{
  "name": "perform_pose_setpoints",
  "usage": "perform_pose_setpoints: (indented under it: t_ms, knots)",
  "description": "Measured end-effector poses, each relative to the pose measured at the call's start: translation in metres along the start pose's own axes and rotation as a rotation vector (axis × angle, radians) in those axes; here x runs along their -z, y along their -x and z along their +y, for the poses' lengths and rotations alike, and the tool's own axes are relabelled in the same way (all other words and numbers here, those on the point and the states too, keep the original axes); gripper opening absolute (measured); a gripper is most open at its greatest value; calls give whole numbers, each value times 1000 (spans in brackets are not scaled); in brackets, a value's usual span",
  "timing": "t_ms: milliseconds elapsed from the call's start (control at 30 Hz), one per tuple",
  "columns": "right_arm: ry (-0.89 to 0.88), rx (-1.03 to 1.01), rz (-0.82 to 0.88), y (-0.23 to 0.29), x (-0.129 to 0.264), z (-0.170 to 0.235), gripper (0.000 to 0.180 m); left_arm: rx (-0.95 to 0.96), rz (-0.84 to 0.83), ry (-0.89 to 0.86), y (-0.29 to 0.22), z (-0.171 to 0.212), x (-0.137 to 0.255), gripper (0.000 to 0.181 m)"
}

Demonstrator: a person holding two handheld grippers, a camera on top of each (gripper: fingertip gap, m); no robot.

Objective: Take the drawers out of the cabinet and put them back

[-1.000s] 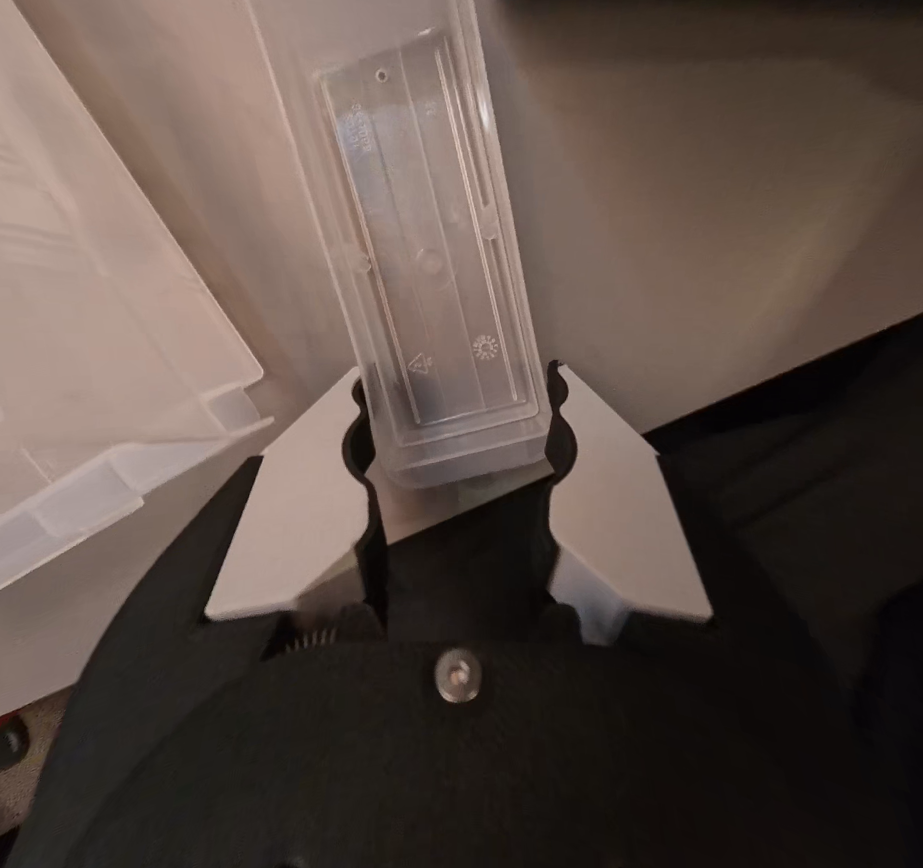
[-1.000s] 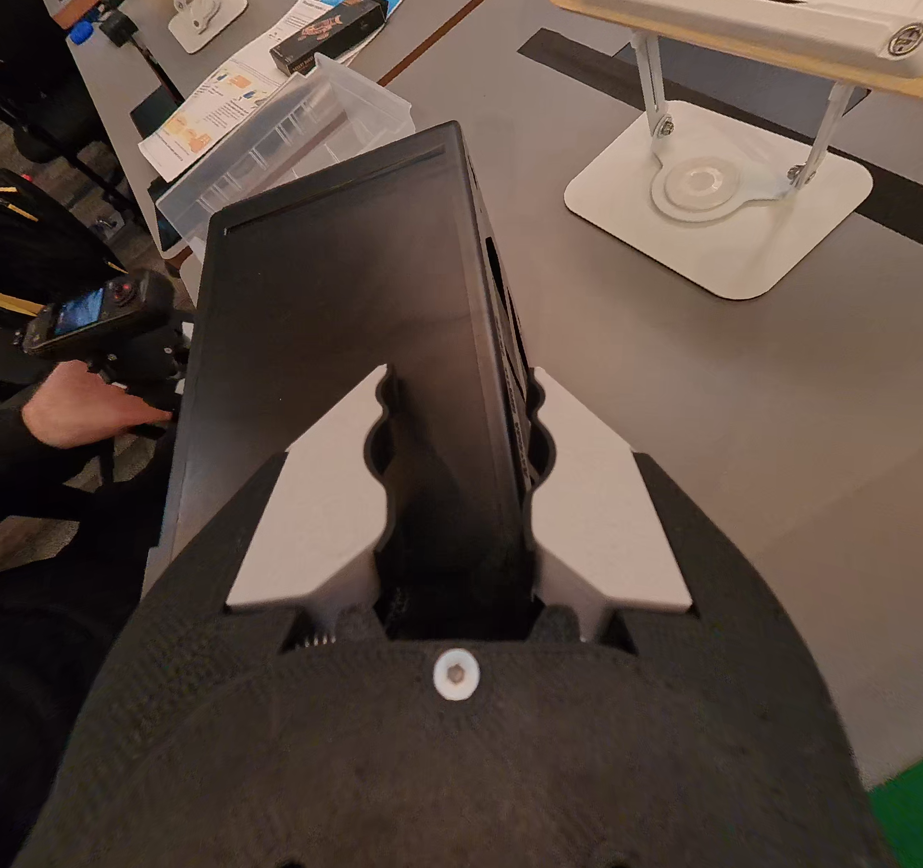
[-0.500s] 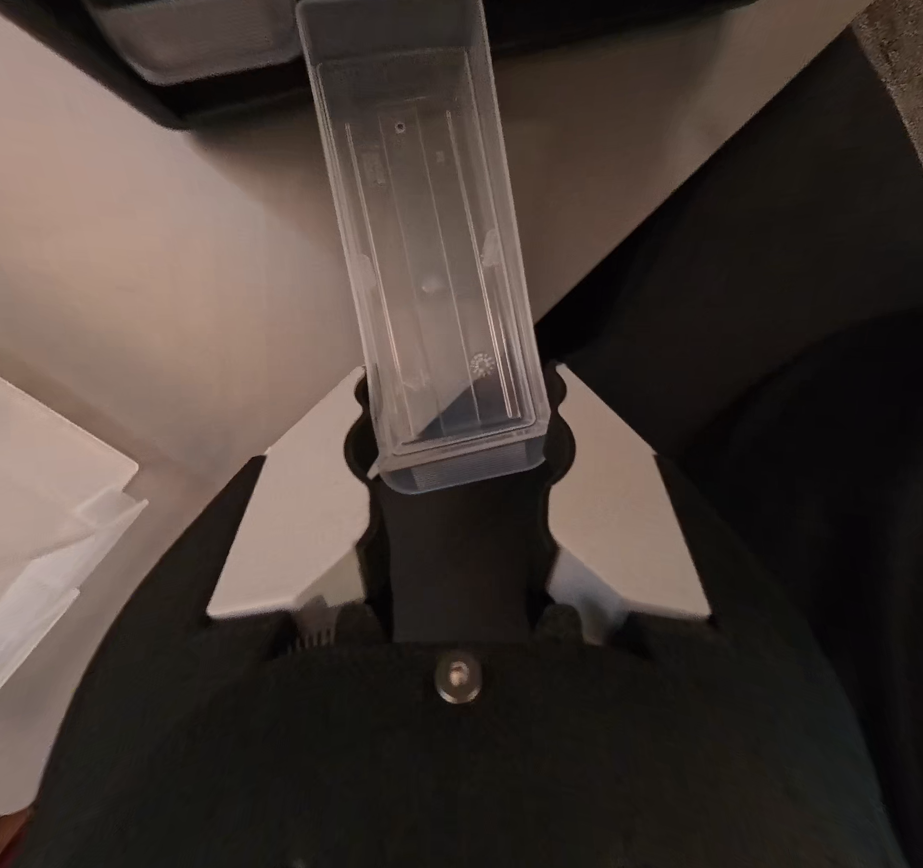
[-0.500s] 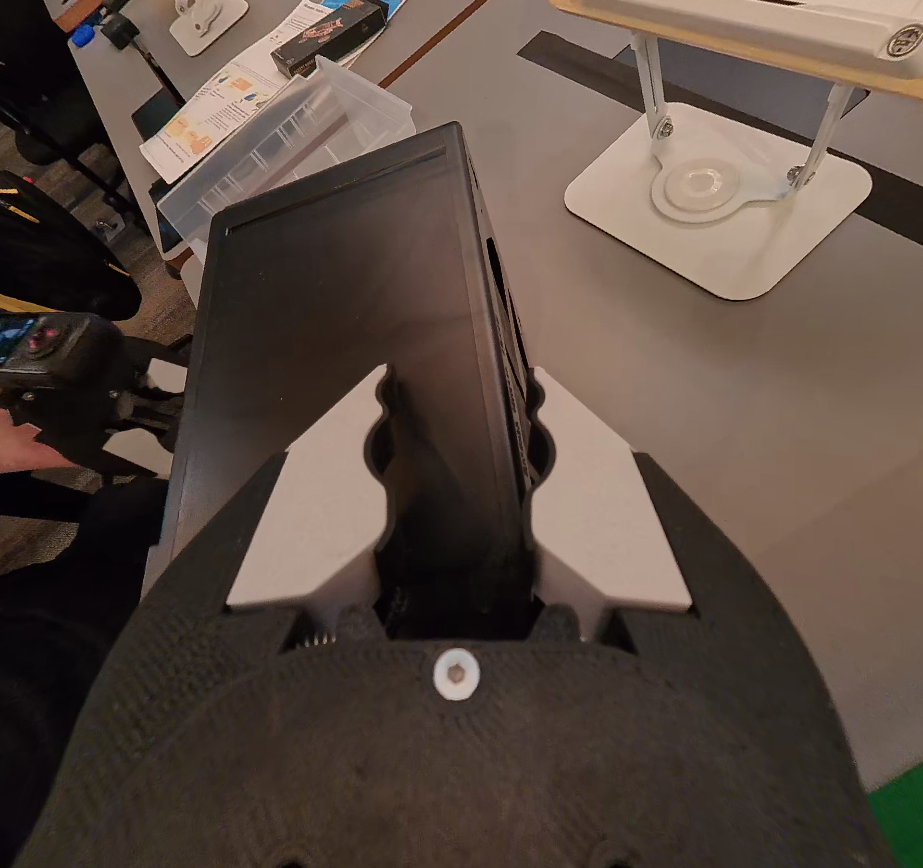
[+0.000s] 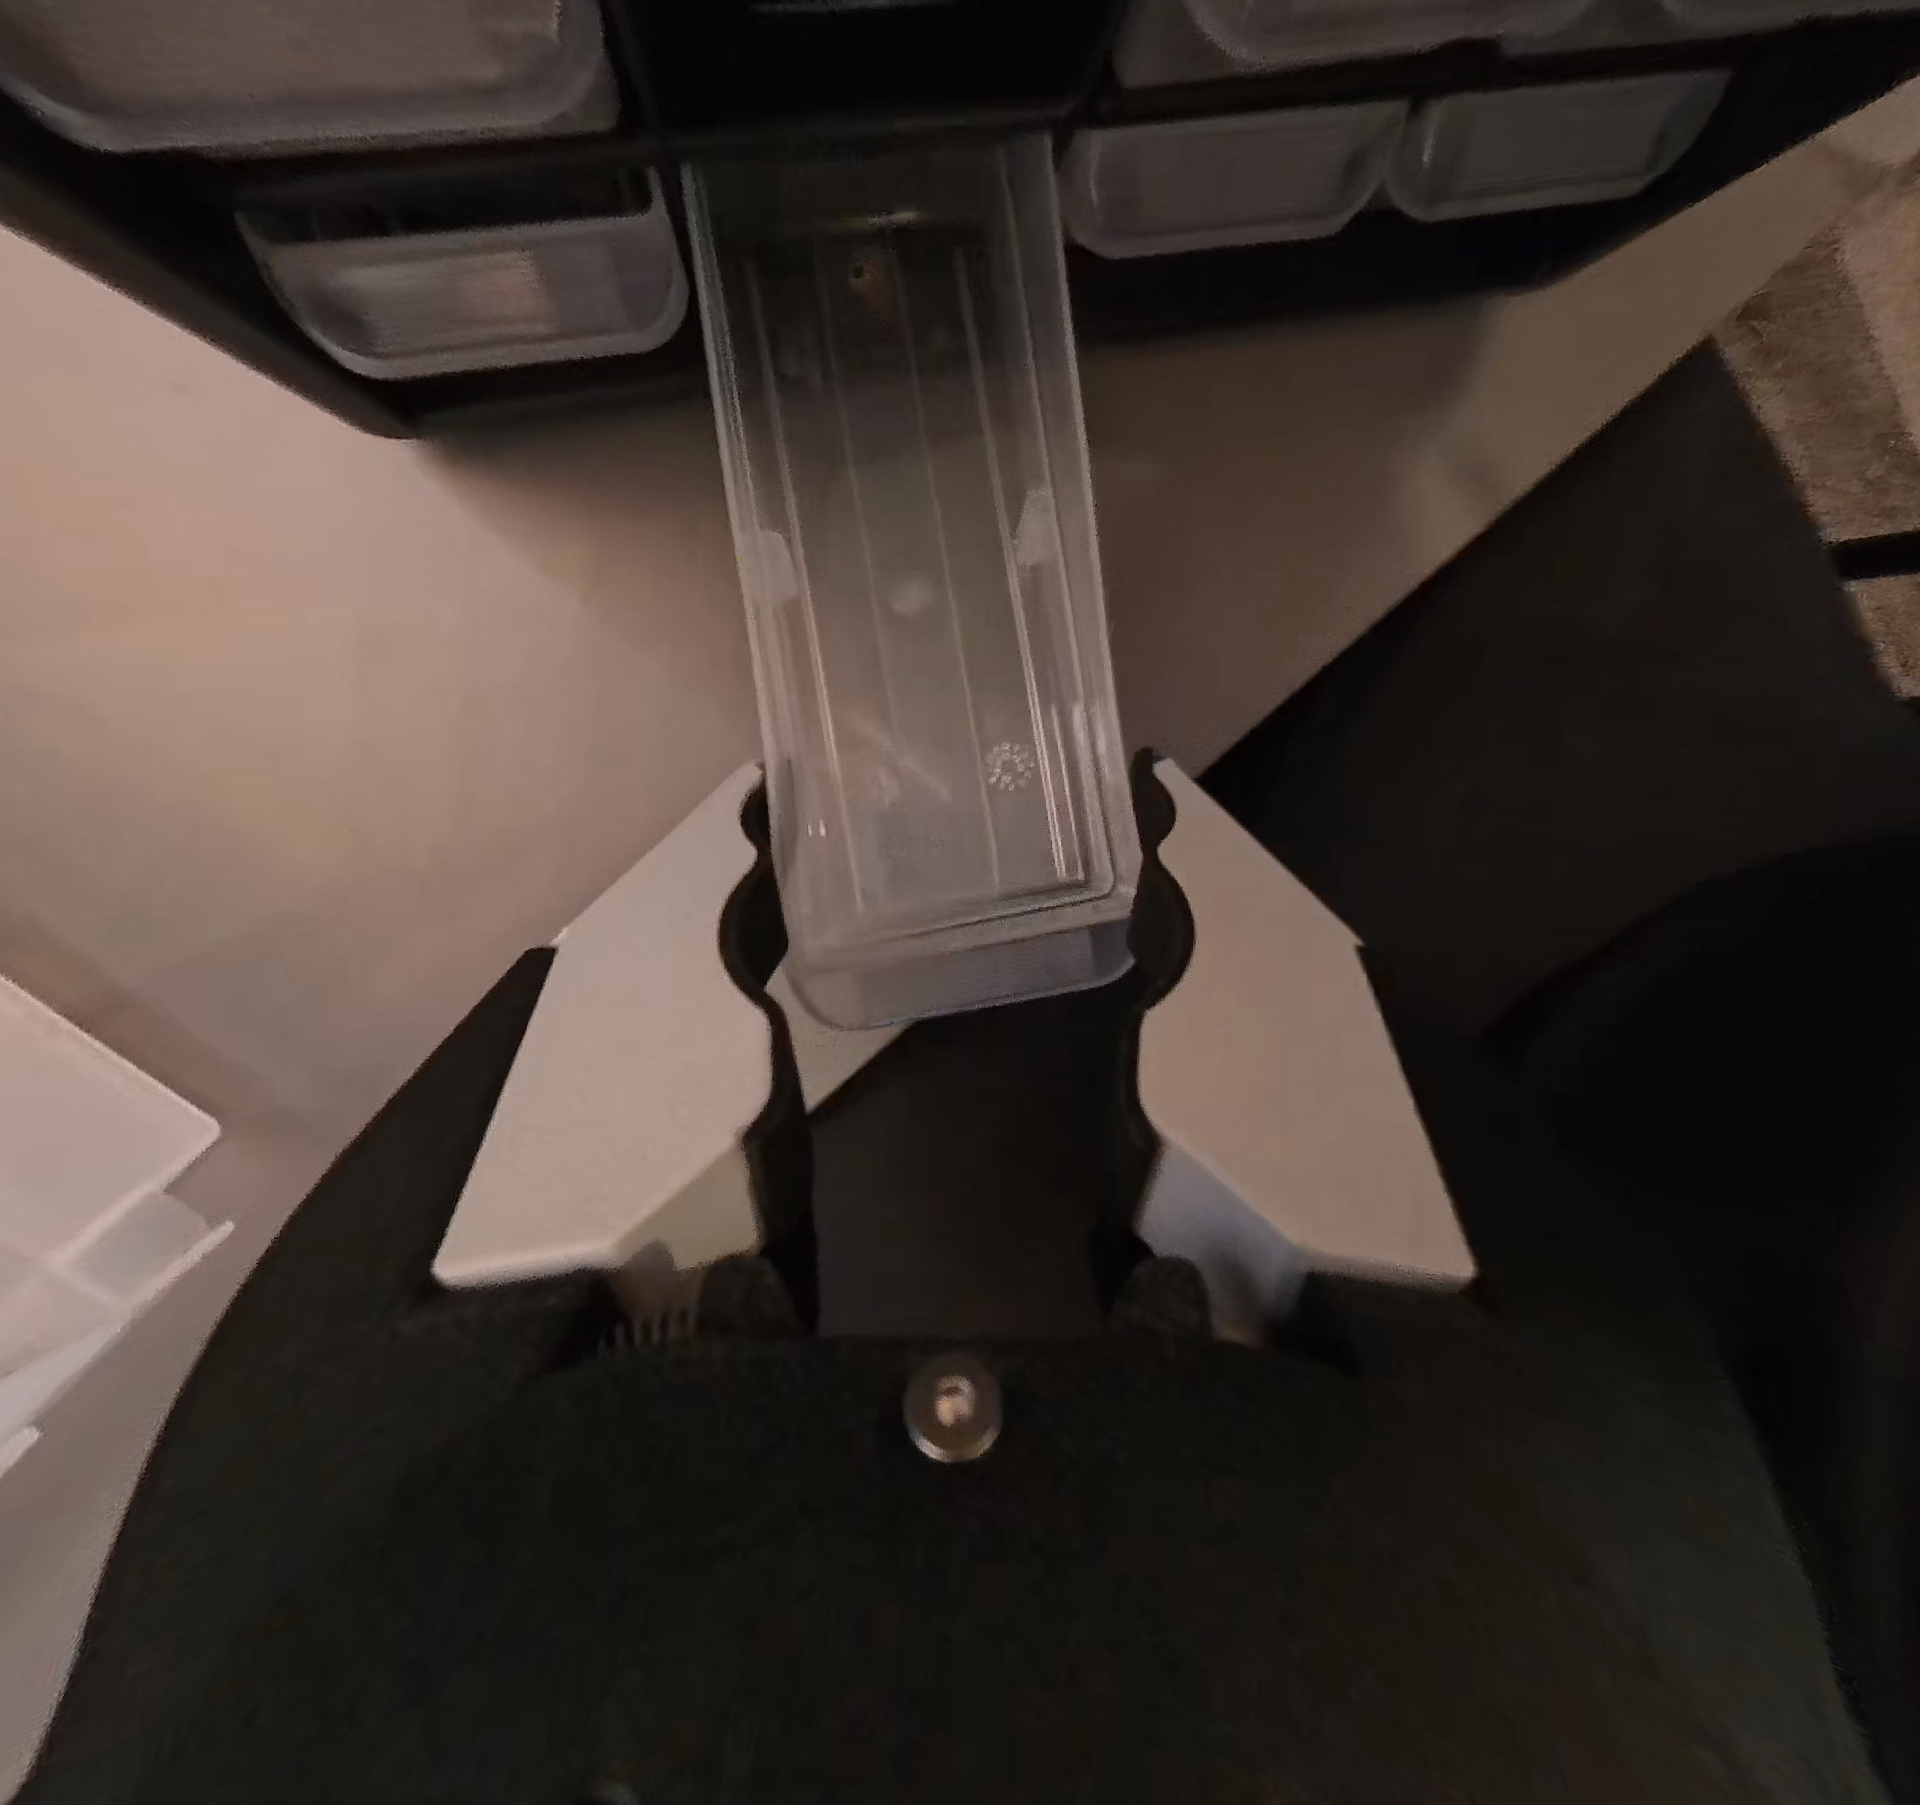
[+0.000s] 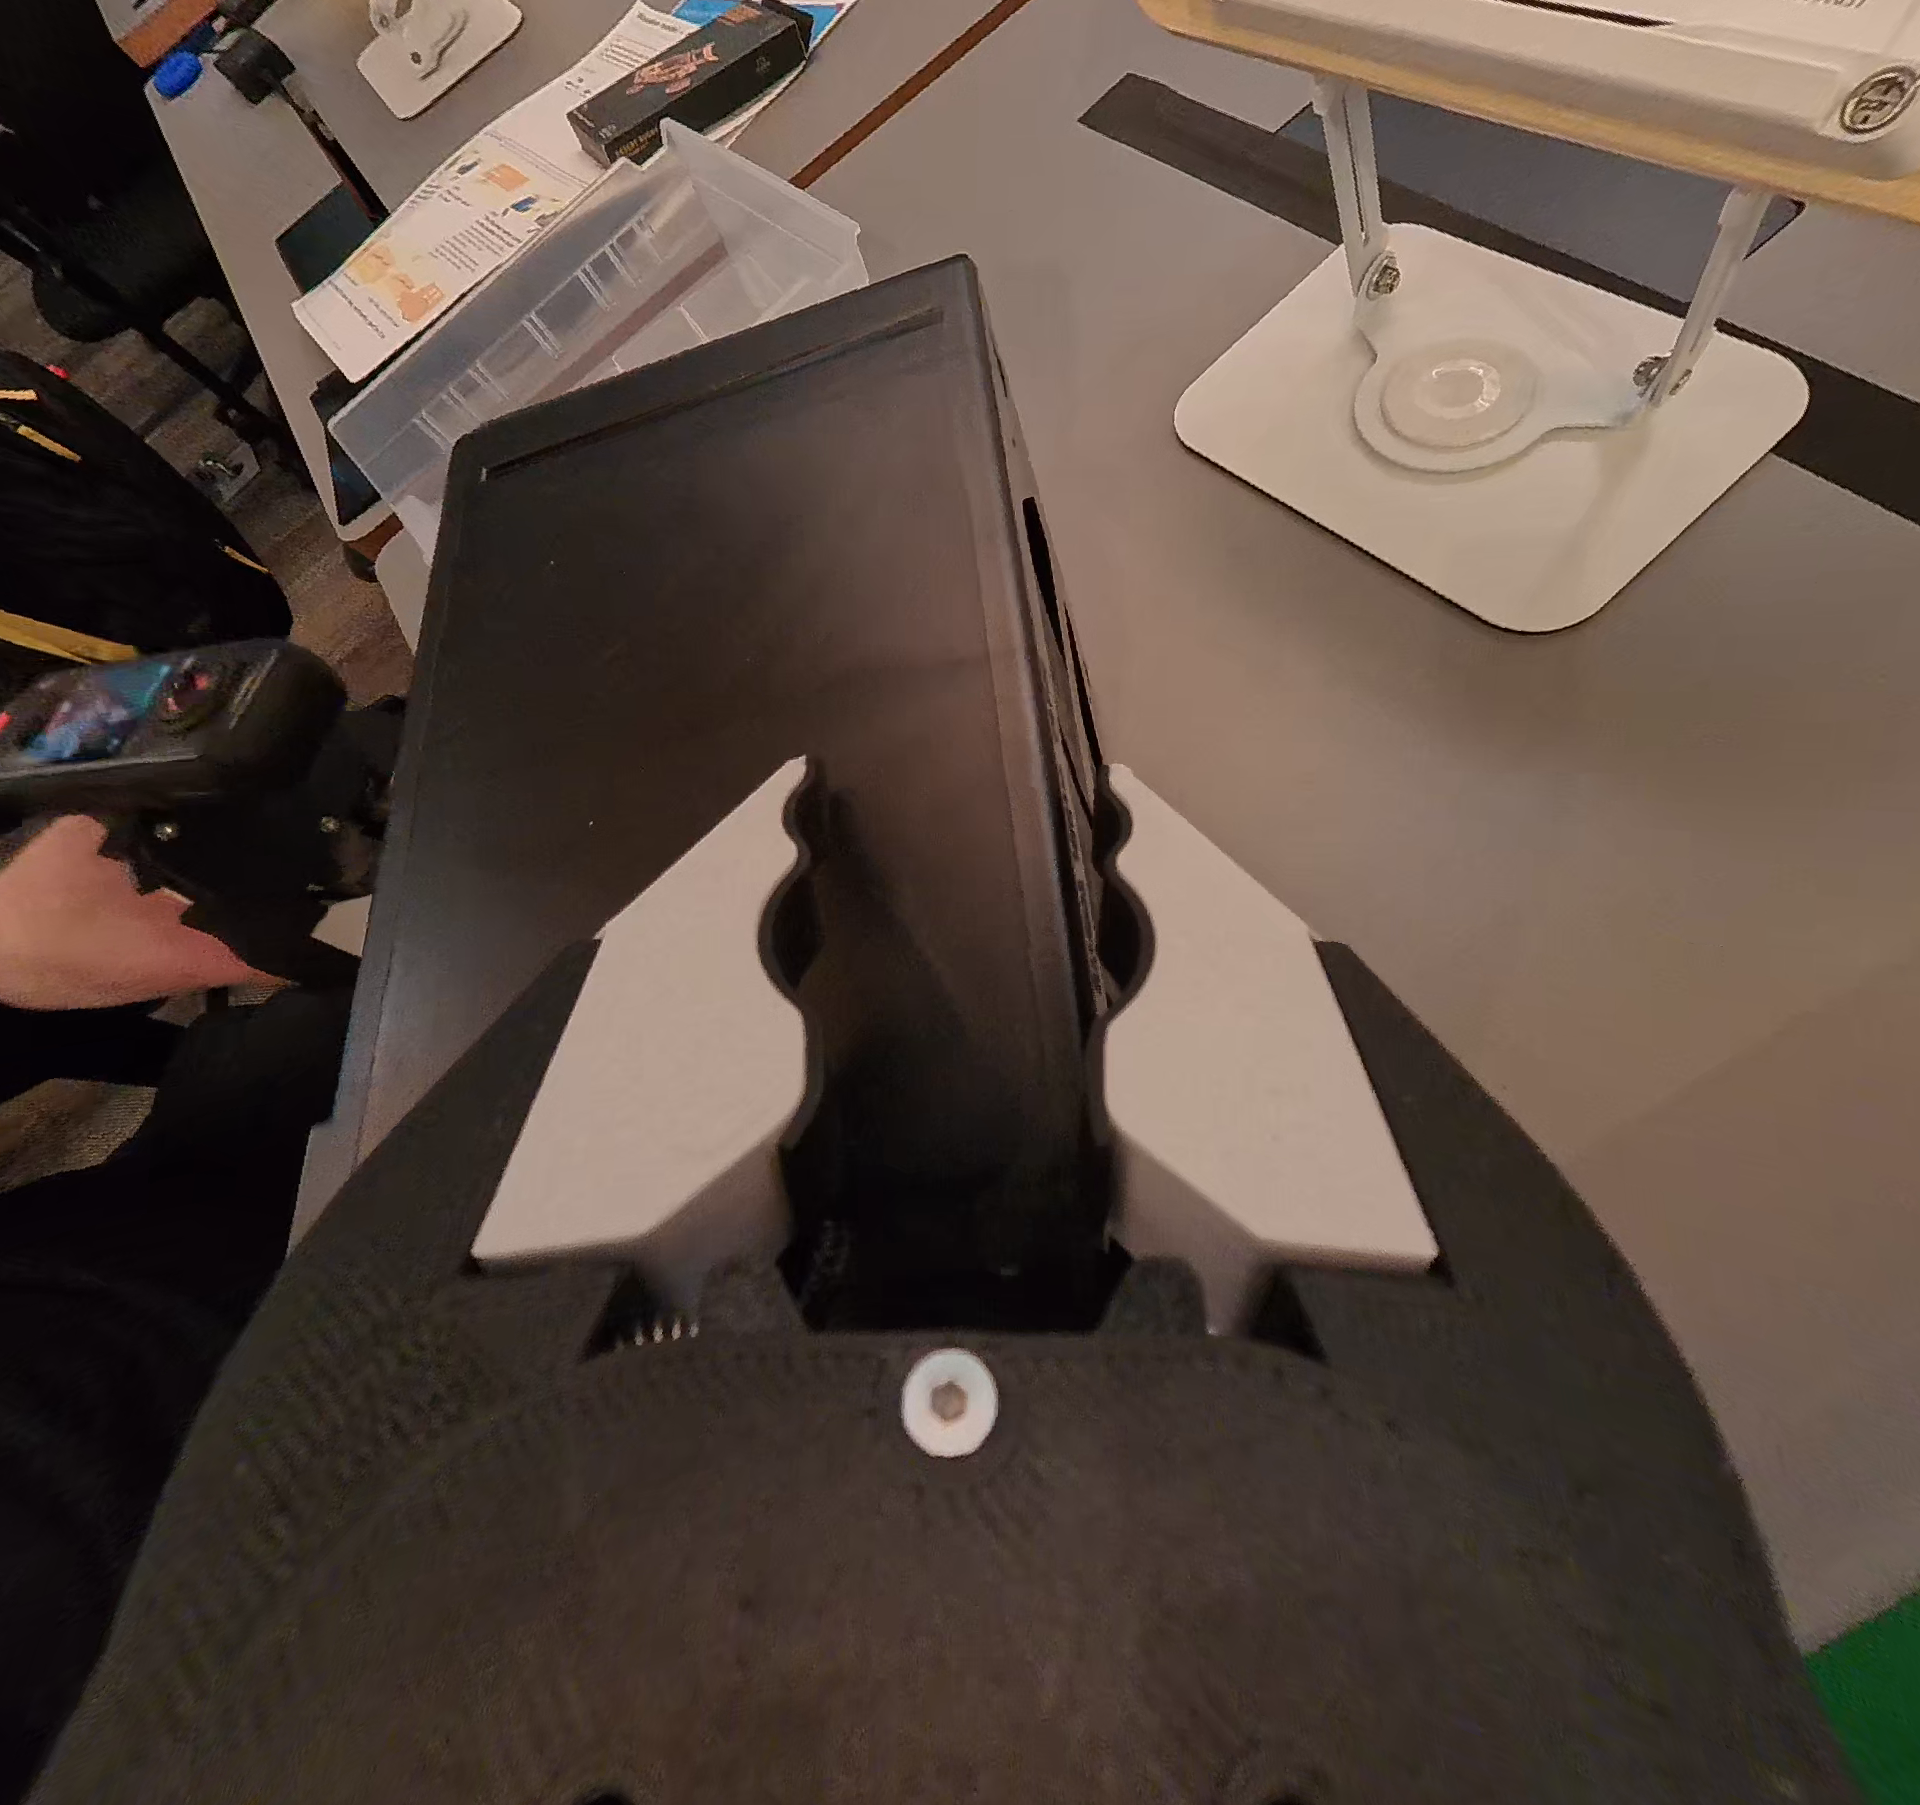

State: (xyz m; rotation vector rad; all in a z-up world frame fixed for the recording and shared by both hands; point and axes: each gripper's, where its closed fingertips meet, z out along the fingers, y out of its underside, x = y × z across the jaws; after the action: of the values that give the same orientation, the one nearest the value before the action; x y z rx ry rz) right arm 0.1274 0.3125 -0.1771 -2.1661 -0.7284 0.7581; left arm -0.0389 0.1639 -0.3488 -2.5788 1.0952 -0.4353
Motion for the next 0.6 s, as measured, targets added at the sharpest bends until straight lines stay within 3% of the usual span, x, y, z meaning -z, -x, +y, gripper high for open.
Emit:
perform_pose_setpoints:
  t_ms: [233,300,367,467,600]
  knots:
    - [-6,2,4,0,0,-1,50,-11,-39,-178,12,-31,-29,64]
    - [-9,3,5,0,1,-1,50,-7,-3,-236,6,-35,-27,75]
    - [-9,3,4,0,1,-1,50,-5,-6,-256,7,-28,-18,93]
    - [-10,7,1,0,1,-1,50,-41,-1,-281,5,-9,8,80]
    - [-9,14,-2,1,0,-1,50,-127,-109,-170,29,13,14,79]
